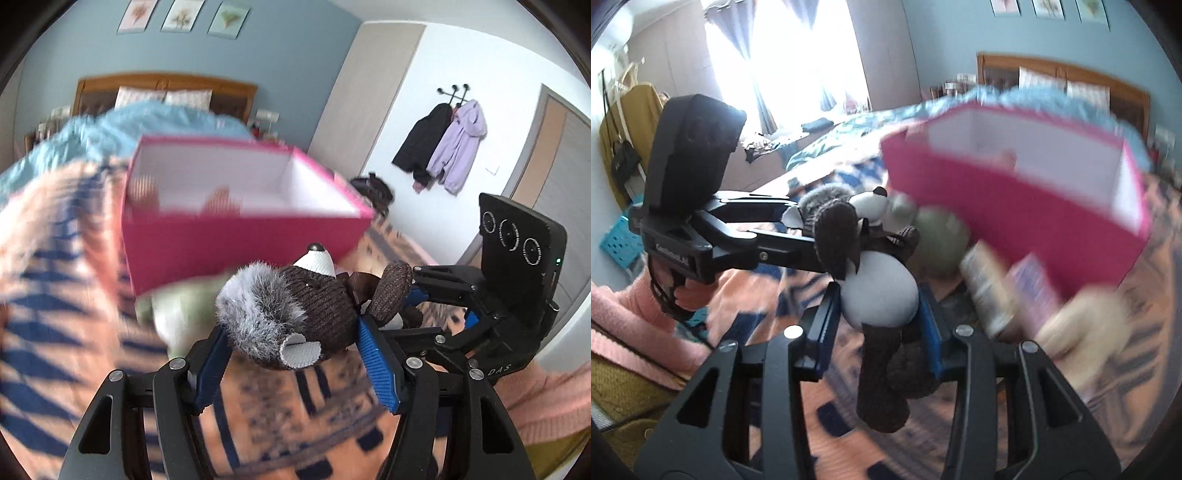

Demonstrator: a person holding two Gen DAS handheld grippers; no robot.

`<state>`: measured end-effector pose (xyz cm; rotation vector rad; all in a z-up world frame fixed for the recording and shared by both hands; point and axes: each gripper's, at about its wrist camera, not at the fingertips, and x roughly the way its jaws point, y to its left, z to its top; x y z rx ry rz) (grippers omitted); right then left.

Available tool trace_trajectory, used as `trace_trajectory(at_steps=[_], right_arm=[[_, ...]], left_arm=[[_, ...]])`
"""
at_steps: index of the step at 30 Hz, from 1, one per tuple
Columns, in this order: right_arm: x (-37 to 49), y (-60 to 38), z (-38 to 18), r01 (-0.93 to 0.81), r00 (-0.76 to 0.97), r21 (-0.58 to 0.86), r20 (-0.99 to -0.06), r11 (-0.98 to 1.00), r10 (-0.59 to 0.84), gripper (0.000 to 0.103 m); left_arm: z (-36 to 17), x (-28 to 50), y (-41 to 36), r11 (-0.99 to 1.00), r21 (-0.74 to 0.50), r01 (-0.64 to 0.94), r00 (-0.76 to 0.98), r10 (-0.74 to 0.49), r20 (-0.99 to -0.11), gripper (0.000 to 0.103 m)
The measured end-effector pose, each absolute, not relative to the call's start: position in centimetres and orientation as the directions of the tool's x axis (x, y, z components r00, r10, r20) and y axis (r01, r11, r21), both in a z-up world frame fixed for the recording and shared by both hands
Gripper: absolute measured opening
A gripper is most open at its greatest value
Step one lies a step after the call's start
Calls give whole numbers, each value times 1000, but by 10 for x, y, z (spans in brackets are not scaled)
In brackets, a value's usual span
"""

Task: Organize objects
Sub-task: 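Carry the brown plush with the right gripper and release it into the box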

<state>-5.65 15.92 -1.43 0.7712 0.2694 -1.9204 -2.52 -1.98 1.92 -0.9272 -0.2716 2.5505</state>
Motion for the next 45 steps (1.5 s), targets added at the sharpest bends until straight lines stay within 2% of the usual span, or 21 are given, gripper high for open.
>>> trace_trajectory(at_steps=[7, 16, 27, 32, 37, 45], right_arm=[[-88, 147, 39, 876, -419, -38, -555, -481, -719, 43], [-153, 113, 65, 859, -484, -144, -543, -491, -686, 43], [-231, 67, 34, 857, -467, -178, -663, -483, -585, 44], [-250, 49, 20, 836, -492, -209, -696, -508, -523, 47], [-258, 48, 22, 813, -509, -194, -694, -548, -509, 52], [-233, 73, 44, 813, -502, -126, -648, -569, -573, 54]], left_arm=[[72, -72, -25, -923, -219, -315, -772, 384, -507, 67], [83, -142, -47, -946, -212, -246, -791, 322, -520, 67], [42, -214, -71, -968, -220, -119, -729, 236, -642, 67], [30, -222, -78, -975, -215, -50, -721, 184, -668, 67], [29, -210, -79, -975, -220, -38, -736, 176, -654, 67], [52, -168, -79, -960, -253, -116, -795, 242, -556, 72]])
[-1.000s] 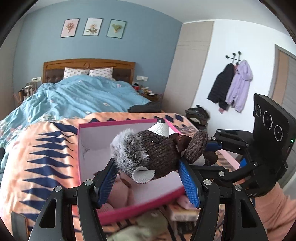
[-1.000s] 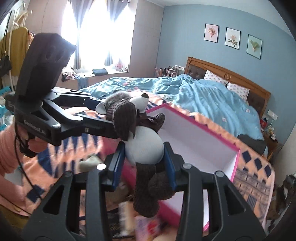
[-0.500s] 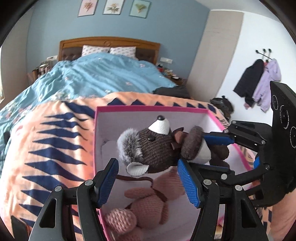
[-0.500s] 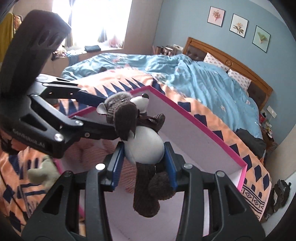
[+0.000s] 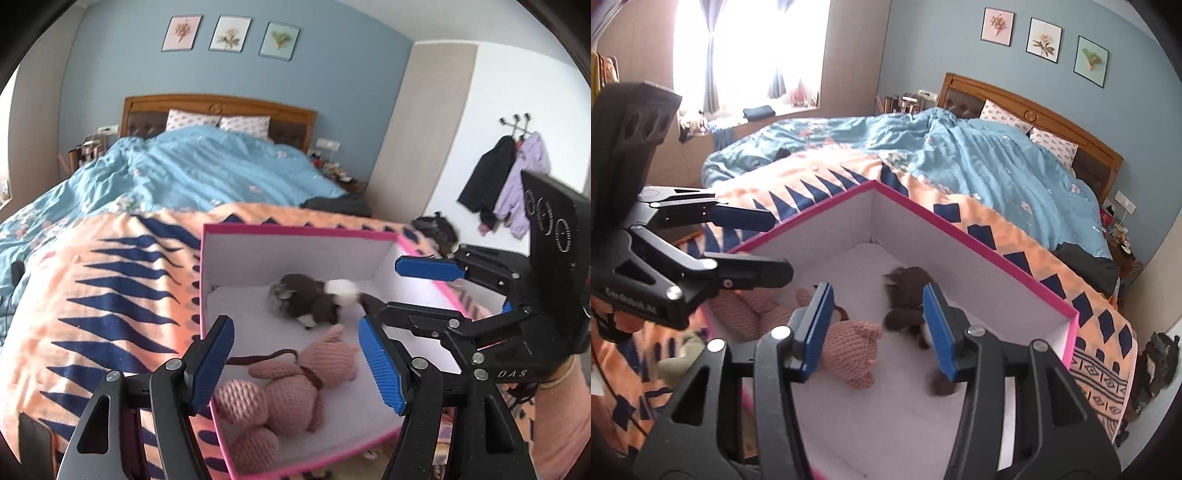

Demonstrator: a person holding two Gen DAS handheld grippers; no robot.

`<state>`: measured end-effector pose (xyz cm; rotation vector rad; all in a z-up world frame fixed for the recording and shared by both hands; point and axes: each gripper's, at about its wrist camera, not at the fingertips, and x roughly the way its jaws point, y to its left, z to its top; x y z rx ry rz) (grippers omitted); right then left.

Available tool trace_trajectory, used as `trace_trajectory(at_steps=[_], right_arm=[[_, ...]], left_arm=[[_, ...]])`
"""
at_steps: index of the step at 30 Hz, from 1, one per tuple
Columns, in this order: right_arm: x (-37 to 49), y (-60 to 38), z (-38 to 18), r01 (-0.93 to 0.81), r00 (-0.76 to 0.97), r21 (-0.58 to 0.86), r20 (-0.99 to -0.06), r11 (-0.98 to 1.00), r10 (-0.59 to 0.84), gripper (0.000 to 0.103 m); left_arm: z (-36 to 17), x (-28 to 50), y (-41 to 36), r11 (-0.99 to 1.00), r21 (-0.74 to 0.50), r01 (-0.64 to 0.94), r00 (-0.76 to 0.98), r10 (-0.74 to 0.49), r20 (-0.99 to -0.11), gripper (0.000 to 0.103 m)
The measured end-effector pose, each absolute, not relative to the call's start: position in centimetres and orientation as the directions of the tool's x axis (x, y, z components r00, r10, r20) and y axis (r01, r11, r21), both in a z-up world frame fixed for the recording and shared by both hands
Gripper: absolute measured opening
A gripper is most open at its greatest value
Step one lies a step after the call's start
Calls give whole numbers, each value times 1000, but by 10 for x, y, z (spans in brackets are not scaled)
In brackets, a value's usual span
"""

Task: Organize objects
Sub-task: 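Carry the brown plush with the right gripper and release it into the box, then grasp the green-and-white frog plush beside the box with the right gripper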

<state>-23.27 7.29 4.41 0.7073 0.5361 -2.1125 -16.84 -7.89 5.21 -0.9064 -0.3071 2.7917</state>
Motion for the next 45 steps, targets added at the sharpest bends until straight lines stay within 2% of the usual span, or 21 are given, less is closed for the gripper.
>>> trace_trajectory(at_steps=[2, 7, 13, 17, 23, 28, 33, 37, 43, 45], right_arm=[[-223, 84, 52, 821, -484, -82, -625, -566, -612, 58], [-198, 108, 64, 836, -443, 5, -582, -548, -682, 59], [-168, 129, 59, 858, -374, 102, -548, -503, -748, 61], [-145, 136, 46, 866, -333, 148, -541, -477, -772, 61], [-123, 128, 10, 865, -275, 192, -594, -465, -756, 61], [-120, 115, -21, 848, -251, 211, -648, -487, -719, 61], [-126, 105, -36, 840, -237, 215, -681, -498, -693, 61], [-129, 99, -42, 831, -256, 188, -706, -523, -661, 61], [-137, 89, -52, 820, -268, 170, -729, -546, -629, 61], [-139, 85, -54, 822, -267, 162, -738, -547, -620, 61]], left_arm=[[59, -155, -80, -952, -272, -143, -805, 271, -528, 72], [69, -123, -79, -938, -282, -203, -819, 320, -475, 72], [66, -86, -73, -934, -268, -236, -820, 339, -461, 74], [49, -70, -68, -943, -244, -225, -811, 320, -490, 83], [21, -60, -60, -947, -233, -222, -769, 317, -555, 83], [-6, -64, -49, -964, -181, -198, -729, 268, -630, 83], [-23, -71, -48, -969, -170, -181, -704, 248, -666, 82], [-25, -70, -52, -968, -183, -172, -702, 250, -667, 80], [-29, -71, -55, -969, -186, -163, -687, 247, -683, 68], [-33, -72, -57, -968, -198, -154, -676, 249, -694, 67]])
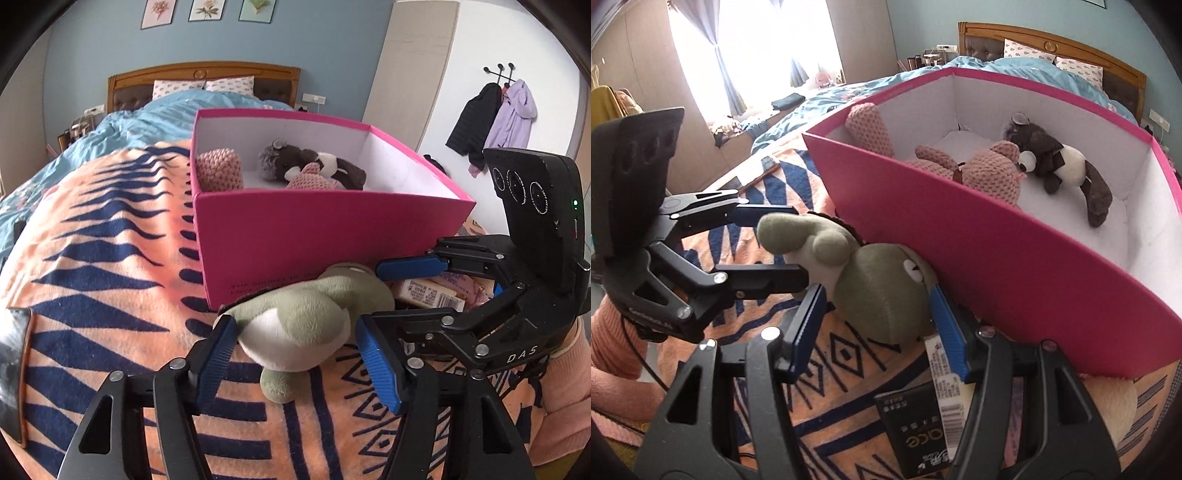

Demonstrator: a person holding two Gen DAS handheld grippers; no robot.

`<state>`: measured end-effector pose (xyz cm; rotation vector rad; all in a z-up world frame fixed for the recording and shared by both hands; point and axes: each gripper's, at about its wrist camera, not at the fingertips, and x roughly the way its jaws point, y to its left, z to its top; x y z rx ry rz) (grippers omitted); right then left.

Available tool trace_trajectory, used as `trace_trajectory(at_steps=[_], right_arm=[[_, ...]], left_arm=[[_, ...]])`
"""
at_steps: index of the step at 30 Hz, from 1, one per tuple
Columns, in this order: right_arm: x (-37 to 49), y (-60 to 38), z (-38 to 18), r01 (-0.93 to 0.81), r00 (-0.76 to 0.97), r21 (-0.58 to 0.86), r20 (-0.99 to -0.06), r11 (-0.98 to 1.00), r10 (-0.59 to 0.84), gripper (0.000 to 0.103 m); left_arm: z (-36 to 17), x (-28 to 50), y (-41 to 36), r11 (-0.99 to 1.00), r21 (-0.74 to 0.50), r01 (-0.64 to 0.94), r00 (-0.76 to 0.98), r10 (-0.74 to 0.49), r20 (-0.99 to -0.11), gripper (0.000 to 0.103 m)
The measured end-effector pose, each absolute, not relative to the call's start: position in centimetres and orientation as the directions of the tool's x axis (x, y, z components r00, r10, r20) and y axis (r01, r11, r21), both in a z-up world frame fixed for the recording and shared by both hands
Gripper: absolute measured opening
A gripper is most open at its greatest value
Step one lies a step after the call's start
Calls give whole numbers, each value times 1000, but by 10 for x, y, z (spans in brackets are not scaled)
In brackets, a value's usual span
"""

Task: Organize objects
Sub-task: 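Grasp the green-and-white frog plush beside the box with the right gripper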

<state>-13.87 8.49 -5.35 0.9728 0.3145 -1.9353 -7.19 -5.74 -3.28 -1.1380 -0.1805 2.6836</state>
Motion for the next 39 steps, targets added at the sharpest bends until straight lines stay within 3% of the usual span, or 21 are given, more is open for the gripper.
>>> trace_trajectory(at_steps=[6, 14, 21, 25, 34, 37, 39], right_arm=[[-140, 72, -59, 825, -285, 112, -764, -554, -579, 62], [-126, 80, -57, 851, -221, 167, -746, -497, -629, 63], [-101, 81, -56, 901, -197, 119, -744, -417, -639, 63], [-102, 81, -56, 902, -186, 132, -742, -412, -645, 63], [-76, 79, -61, 936, -147, 109, -741, -334, -655, 63], [-73, 83, -61, 935, -151, 107, -743, -339, -652, 63], [-78, 88, -56, 926, -161, 125, -726, -357, -669, 63]], left_arm=[[-36, -70, -59, -963, -222, -155, -662, 268, -700, 67], [-31, -47, -58, -947, -247, -205, -652, 321, -687, 67], [-26, -29, -55, -939, -245, -241, -642, 344, -685, 69], [-19, -27, -59, -945, -249, -213, -662, 327, -674, 74], [-19, -46, -60, -950, -262, -170, -662, 307, -684, 74], [-35, -51, -61, -952, -274, -135, -623, 297, -724, 57], [-46, -54, -66, -944, -309, -113, -593, 313, -742, 53]])
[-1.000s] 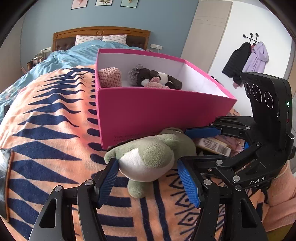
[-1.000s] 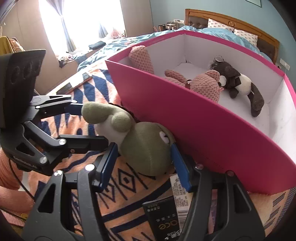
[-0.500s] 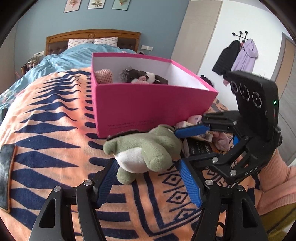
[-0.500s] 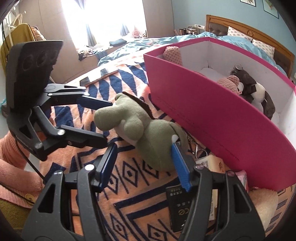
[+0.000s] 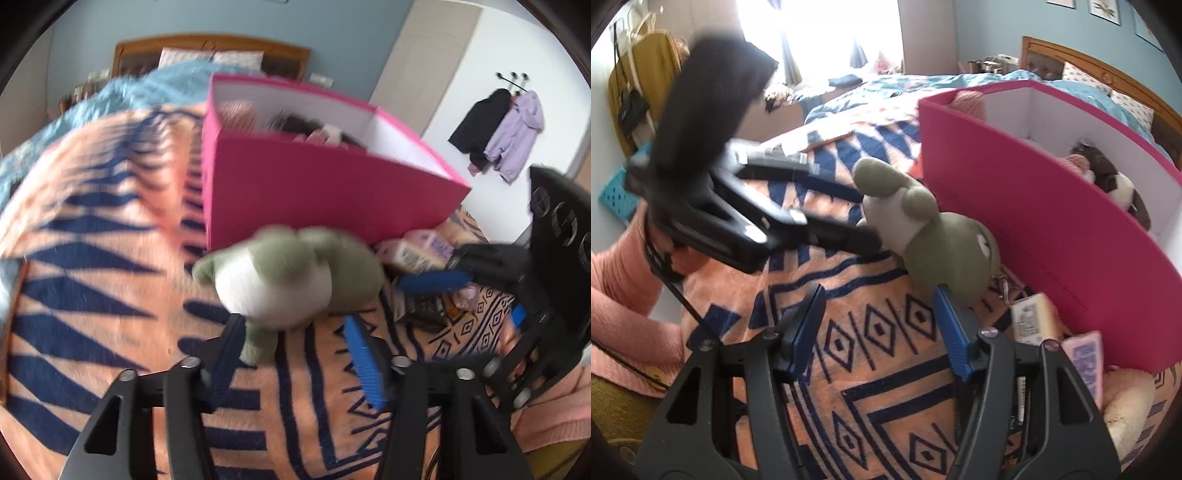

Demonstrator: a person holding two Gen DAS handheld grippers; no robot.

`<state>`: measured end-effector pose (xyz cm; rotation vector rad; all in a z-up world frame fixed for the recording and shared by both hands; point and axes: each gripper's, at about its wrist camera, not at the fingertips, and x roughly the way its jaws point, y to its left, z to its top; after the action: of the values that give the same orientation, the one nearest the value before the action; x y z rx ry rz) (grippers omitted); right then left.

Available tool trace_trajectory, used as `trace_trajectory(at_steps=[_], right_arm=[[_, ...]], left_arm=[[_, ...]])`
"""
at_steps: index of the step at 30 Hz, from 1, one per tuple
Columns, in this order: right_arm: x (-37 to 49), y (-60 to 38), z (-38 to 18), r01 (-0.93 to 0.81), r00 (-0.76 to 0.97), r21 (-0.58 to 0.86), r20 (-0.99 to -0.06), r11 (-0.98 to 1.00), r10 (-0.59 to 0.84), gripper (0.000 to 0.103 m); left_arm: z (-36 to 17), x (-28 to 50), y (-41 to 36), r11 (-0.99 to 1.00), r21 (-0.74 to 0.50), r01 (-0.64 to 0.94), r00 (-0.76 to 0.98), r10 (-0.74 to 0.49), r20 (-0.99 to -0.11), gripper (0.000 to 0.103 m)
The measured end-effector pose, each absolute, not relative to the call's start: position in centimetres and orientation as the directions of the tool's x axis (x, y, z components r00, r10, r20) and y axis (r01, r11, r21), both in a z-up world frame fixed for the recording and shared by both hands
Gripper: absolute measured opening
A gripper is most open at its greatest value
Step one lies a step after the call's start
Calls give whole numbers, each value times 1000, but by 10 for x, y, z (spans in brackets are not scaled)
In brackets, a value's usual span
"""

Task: Organize objects
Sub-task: 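Grasp the green-and-white frog plush beside the box with the right gripper, then lift the frog over the box rim and release it inside with the right gripper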

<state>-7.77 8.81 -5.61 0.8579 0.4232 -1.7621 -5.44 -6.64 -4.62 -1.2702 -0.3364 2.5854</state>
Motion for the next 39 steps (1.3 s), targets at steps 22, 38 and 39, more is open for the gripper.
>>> trace_trajectory(at_steps=[22, 38, 39], right_arm=[[-127, 71, -63, 833, -237, 182, -737, -523, -633, 55], [-97, 117, 9, 836, -353, 134, -611, -533, -709, 55], [-96, 120, 18, 835, -367, 128, -594, -535, -716, 55]], left_arm=[[-45, -74, -79, -928, -361, -93, -623, 337, -706, 70], [35, -44, -39, -932, -270, -242, -738, 358, -572, 70], [41, -43, -37, -932, -261, -250, -747, 357, -560, 70]])
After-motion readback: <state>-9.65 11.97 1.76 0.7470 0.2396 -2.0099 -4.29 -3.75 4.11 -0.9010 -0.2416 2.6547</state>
